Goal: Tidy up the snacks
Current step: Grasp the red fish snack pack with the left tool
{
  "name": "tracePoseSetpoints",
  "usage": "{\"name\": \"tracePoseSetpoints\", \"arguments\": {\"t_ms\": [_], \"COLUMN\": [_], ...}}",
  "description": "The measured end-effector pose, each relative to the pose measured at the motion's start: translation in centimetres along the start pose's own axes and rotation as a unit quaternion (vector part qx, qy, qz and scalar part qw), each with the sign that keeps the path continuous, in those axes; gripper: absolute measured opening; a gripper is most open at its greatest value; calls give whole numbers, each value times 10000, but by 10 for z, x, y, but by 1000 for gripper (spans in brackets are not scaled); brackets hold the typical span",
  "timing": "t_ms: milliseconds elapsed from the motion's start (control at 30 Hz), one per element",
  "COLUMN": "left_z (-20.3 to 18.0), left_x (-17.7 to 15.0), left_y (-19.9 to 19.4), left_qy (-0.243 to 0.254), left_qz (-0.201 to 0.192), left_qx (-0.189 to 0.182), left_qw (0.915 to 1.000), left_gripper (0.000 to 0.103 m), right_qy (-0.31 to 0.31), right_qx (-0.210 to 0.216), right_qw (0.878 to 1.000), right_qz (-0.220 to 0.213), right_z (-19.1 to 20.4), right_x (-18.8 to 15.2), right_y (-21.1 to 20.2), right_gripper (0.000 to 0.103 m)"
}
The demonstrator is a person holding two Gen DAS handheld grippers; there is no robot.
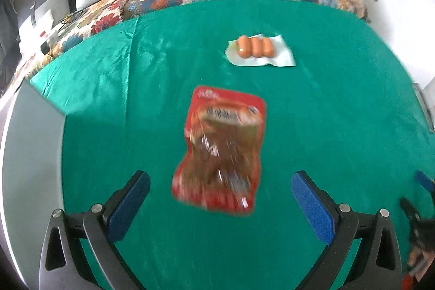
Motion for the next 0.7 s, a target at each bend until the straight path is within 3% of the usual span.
{"name": "tracePoseSetpoints", "arguments": {"t_ms": [33, 100, 133, 167, 233, 300, 400, 500, 600, 633, 700], "left_z": [3, 6, 8, 9, 20, 35, 47, 47, 38, 35, 28], "left_x": [4, 9, 10, 11, 7, -9, -47, -97, -125, -130, -132], "left_y": [10, 27, 29, 24, 18, 7, -12, -33, -47, -48, -46], "left_qy": [-37, -129, -178, -215, -605, -1056, -1336, -1437, -1360, -1304, -1203], "left_qz": [81, 196, 85, -133, -178, -230, -242, -227, -266, -264, -314], "left_qx": [46, 20, -22, -80, -159, -164, -25, -211, -381, -441, -513], "left_qw": [9999, 9997, 9998, 9996, 9979, 9940, 9907, 9891, 9896, 9901, 9909], "left_gripper": [102, 88, 76, 53, 43, 41, 41, 40, 41, 44, 61], "right_qy": [0, 0, 1, 0, 2, 4, 7, 6, 6, 6, 6], "right_qx": [0, 0, 0, 0, 2, 5, 10, 8, 8, 8, 8], "right_qw": [10000, 10000, 10000, 10000, 10000, 10000, 10000, 10000, 10000, 10000, 10000], "right_qz": [0, 0, 0, 0, 0, 0, 1, 2, 2, 2, 2], "right_z": [0, 0, 0, 0, 0, 0, 0, 0, 0, 0, 0], "right_x": [0, 0, 0, 0, 0, 0, 0, 0, 0, 0, 0], "right_y": [0, 0, 0, 0, 0, 0, 0, 0, 0, 0, 0], "right_gripper": [87, 87, 87, 87, 87, 88, 88, 88, 88, 88, 88]}}
Point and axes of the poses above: each gripper's, at about its wrist camera, not at the fingertips, and y roughly the way its jaws point, z to its left, x to its top, the point moved 8 cm from there along y, roughly the way its jaws point, and after that the axes turned 4 degrees about -x, right-handed, at the moved point
